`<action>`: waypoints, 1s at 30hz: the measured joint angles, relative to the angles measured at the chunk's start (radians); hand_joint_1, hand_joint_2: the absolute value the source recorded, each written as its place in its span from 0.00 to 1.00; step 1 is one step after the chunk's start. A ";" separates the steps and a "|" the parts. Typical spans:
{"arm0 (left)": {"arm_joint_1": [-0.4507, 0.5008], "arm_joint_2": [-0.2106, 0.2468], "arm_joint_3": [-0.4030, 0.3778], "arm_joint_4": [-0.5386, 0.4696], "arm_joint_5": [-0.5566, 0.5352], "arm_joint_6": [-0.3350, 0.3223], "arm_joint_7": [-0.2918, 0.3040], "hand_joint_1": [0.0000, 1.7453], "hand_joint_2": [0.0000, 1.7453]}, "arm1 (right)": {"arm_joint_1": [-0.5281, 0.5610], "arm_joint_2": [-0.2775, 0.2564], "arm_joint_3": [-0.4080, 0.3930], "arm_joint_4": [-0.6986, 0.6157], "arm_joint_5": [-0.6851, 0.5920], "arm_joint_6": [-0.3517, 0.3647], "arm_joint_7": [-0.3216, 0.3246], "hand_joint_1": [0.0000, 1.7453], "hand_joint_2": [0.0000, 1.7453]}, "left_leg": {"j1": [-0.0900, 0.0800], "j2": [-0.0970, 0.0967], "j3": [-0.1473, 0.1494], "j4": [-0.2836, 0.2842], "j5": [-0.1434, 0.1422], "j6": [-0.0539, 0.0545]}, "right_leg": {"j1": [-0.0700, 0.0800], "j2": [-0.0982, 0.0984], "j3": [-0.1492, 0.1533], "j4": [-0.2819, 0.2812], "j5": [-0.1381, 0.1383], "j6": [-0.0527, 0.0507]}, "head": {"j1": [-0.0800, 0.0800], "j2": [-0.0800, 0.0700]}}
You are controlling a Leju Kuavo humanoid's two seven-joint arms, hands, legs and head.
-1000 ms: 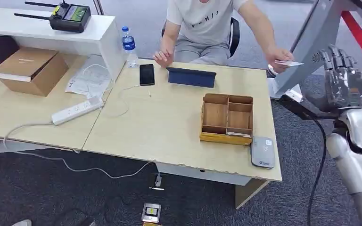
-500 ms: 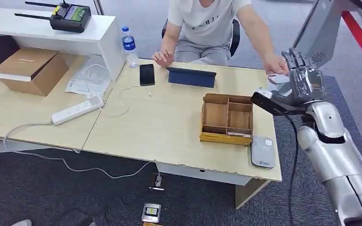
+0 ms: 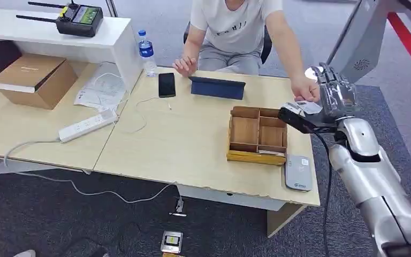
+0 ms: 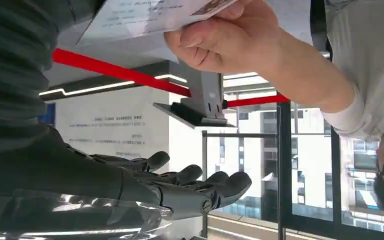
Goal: Pass the card to the sensor for recognition and then transmit it.
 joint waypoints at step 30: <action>0.001 0.000 -0.003 0.000 0.005 -0.006 -0.002 0.00 0.00 | 0.002 0.010 0.000 0.018 0.018 0.059 -0.032 1.00 1.00 | 0.000 0.000 0.000 0.000 0.000 0.000 | 0.000 0.000 0.000 0.000 0.000 0.000 | 0.000 0.000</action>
